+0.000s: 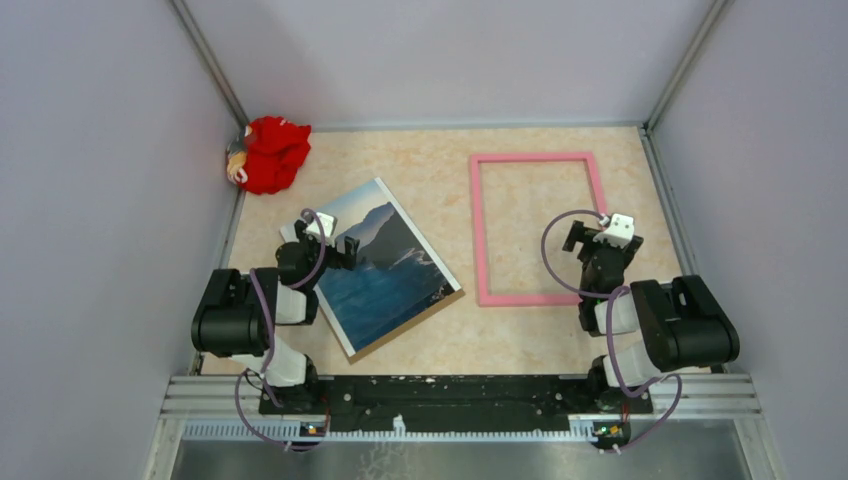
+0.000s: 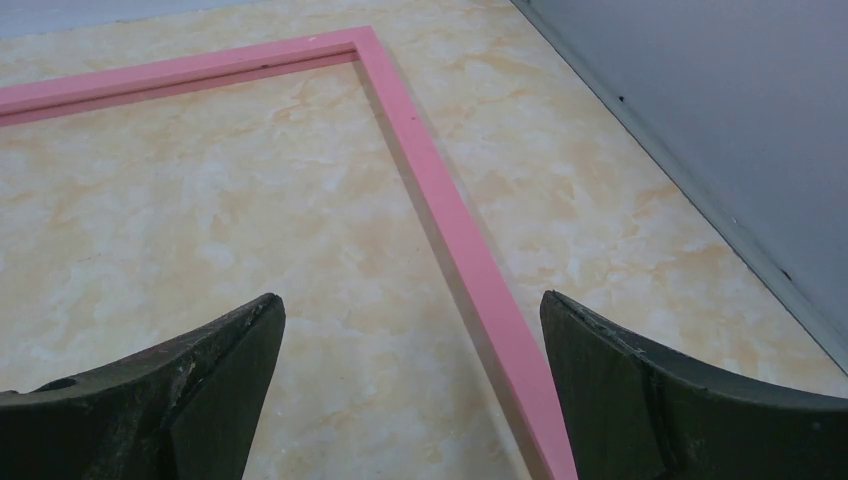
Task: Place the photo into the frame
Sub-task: Turn over the photo frame at the center of the board.
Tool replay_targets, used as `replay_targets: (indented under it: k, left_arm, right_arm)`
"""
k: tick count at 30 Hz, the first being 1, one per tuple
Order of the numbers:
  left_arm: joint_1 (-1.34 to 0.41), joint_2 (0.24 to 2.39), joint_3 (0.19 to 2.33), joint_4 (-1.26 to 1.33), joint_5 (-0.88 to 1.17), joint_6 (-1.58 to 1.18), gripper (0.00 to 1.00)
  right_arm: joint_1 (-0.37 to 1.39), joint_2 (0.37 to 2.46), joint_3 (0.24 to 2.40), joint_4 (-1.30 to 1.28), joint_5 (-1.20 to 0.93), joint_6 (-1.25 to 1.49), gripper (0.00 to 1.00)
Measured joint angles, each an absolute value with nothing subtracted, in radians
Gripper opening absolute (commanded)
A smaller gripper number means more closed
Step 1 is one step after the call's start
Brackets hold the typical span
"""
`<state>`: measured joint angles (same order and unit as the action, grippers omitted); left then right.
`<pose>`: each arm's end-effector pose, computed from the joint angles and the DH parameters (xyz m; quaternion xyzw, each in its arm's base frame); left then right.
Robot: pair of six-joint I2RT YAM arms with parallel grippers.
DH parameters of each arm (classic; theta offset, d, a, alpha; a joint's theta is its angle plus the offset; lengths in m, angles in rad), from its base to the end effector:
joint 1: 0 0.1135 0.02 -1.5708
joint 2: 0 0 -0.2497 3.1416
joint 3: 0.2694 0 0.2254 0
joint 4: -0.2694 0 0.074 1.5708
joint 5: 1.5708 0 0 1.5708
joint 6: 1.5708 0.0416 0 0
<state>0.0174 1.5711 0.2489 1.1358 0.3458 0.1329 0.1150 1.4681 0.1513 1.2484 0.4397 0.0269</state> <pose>0.2431 -0.0099 0.1464 0.1534 0.7508 -0.0849 0.6369 0.2190 0.0075 0.1590 0.1173 0.7191 -0.1118 0.6757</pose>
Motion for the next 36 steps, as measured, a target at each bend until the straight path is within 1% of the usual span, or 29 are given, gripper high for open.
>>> replay_targets:
  k: [16, 19, 23, 25, 27, 29, 32, 34, 36]
  left_arm:
    - [0.022, 1.565, 0.257, 1.115, 0.331, 0.119, 0.99]
    - [0.048, 1.533, 0.368, 0.913, 0.336, 0.104, 0.99]
    - [0.099, 1.523, 0.666, 0.557, 0.384, 0.105, 0.99]
    - [0.120, 1.515, 0.778, 0.436, 0.410, 0.107, 0.99]
    - [0.139, 1.495, 0.846, 0.330, 0.430, 0.106, 0.99]
    - [0.154, 1.475, 0.884, 0.233, 0.444, 0.104, 0.99]
    - [0.160, 1.453, 0.901, 0.126, 0.468, 0.103, 0.99]
    - [0.160, 1.436, 0.901, 0.050, 0.498, 0.104, 0.99]
    - [0.160, 1.423, 0.902, 0.002, 0.516, 0.104, 0.99]
  right_arm:
    - [0.120, 1.456, 0.151, 1.231, 0.439, 0.019, 0.99]
    - [0.167, 1.336, 0.154, 1.123, 0.458, -0.020, 0.99]
    - [0.216, 1.060, 0.267, 0.844, 0.458, 0.014, 0.99]
    - [0.216, 0.955, 0.336, 0.765, 0.464, 0.099, 0.99]
    - [0.194, 0.859, 0.381, 0.675, 0.451, 0.251, 0.99]
    - [0.116, 0.803, 0.397, 0.604, 0.349, 0.388, 0.99]
    - [0.046, 0.836, 0.470, 0.464, 0.223, 0.495, 0.99]
    - [0.096, 0.955, 0.625, 0.293, 0.189, 0.511, 0.99]
    - [0.191, 1.083, 0.768, 0.167, 0.197, 0.500, 0.99]
